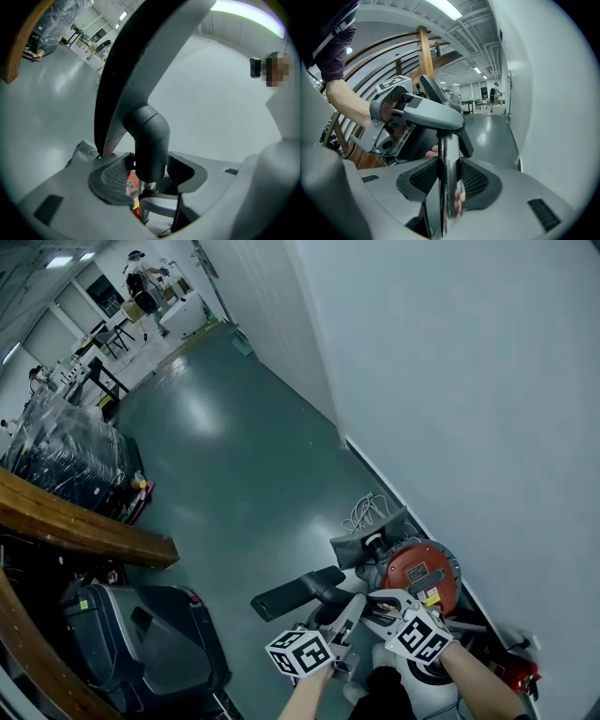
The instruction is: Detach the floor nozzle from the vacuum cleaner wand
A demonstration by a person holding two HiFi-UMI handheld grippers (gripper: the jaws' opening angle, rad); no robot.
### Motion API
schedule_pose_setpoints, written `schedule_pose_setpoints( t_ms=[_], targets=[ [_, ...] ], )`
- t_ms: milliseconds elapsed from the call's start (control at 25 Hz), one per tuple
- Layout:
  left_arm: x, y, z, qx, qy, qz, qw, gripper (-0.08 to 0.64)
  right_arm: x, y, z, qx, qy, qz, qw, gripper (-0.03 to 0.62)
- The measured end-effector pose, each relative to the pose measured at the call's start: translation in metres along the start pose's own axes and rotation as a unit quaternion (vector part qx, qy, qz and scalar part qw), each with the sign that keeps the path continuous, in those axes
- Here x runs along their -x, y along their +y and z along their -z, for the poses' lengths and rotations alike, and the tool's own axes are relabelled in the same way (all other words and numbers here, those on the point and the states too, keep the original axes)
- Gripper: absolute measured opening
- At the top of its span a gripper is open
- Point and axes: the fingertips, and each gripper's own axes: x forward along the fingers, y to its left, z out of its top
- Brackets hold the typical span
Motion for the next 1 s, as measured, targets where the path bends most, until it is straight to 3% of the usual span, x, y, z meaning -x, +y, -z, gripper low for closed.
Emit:
schedule_pose_setpoints(
  t_ms=[240, 400, 800, 1000],
  targets=[
    [-0.011, 0.003, 0.005, 0.005, 0.009, 0.004, 0.9999, 0.225, 0.000, -0.001, 0.001, 0.000, 0.000, 0.000, 1.000, 0.156],
    [-0.016, -0.001, 0.010, -0.006, 0.011, 0.008, 0.9999, 0.173, 0.000, -0.001, 0.001, 0.000, -0.001, -0.001, 1.000, 0.156],
    [-0.015, -0.001, 0.010, -0.017, 0.015, -0.007, 0.9997, 0.164, 0.001, -0.001, 0.000, 0.000, -0.004, -0.003, 1.000, 0.155],
    [-0.012, -0.003, 0.012, -0.067, 0.026, -0.030, 0.9970, 0.163, 0.003, 0.002, 0.000, -0.001, -0.005, -0.003, 1.000, 0.155]
  ],
)
